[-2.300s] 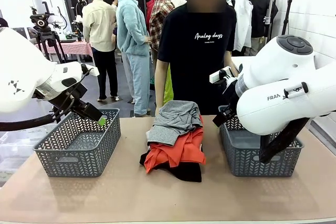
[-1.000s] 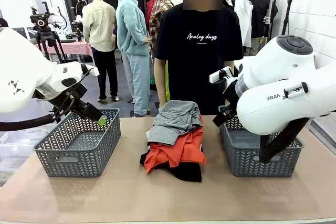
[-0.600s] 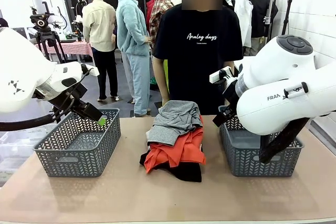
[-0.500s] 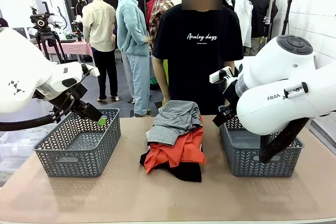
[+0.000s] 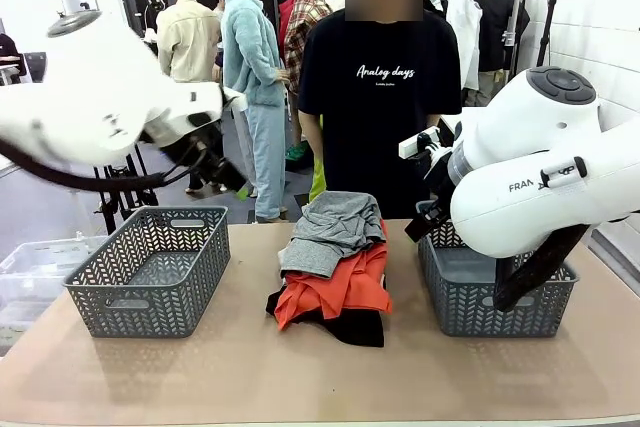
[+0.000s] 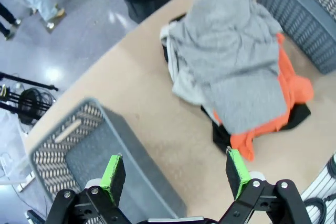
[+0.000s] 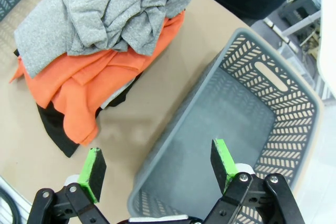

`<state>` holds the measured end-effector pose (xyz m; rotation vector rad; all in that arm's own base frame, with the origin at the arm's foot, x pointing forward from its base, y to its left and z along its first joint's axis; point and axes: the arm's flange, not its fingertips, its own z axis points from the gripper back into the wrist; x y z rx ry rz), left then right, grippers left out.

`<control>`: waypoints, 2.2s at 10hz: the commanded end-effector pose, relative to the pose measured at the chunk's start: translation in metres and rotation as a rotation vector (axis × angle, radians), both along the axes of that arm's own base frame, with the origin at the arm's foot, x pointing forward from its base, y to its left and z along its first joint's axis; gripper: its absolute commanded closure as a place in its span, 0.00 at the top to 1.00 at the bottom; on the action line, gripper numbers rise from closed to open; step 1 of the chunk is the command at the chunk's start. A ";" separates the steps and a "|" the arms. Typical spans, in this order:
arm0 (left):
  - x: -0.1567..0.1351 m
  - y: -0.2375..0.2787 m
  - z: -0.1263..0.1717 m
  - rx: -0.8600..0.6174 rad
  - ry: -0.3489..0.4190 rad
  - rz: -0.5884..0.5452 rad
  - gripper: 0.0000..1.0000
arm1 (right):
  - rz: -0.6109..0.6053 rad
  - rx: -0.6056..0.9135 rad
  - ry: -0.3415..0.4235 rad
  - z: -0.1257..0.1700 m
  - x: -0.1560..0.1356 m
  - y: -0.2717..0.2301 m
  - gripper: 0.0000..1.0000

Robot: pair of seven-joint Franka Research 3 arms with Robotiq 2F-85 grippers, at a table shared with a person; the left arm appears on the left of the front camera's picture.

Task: Sort the tops and bottoms.
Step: Lift clothes from the center of the table with your left hand.

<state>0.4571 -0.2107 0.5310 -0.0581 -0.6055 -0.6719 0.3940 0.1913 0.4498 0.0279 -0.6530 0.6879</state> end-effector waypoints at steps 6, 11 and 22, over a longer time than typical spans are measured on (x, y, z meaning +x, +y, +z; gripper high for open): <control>0.053 -0.042 -0.021 -0.042 0.072 0.052 1.00 | -0.002 0.004 -0.005 -0.001 0.001 -0.001 1.00; 0.083 -0.080 -0.040 -0.020 0.233 0.000 1.00 | -0.002 0.004 -0.005 -0.001 0.001 -0.001 1.00; 0.151 -0.166 -0.099 0.029 0.368 0.049 1.00 | -0.002 0.004 -0.005 -0.001 0.001 -0.001 1.00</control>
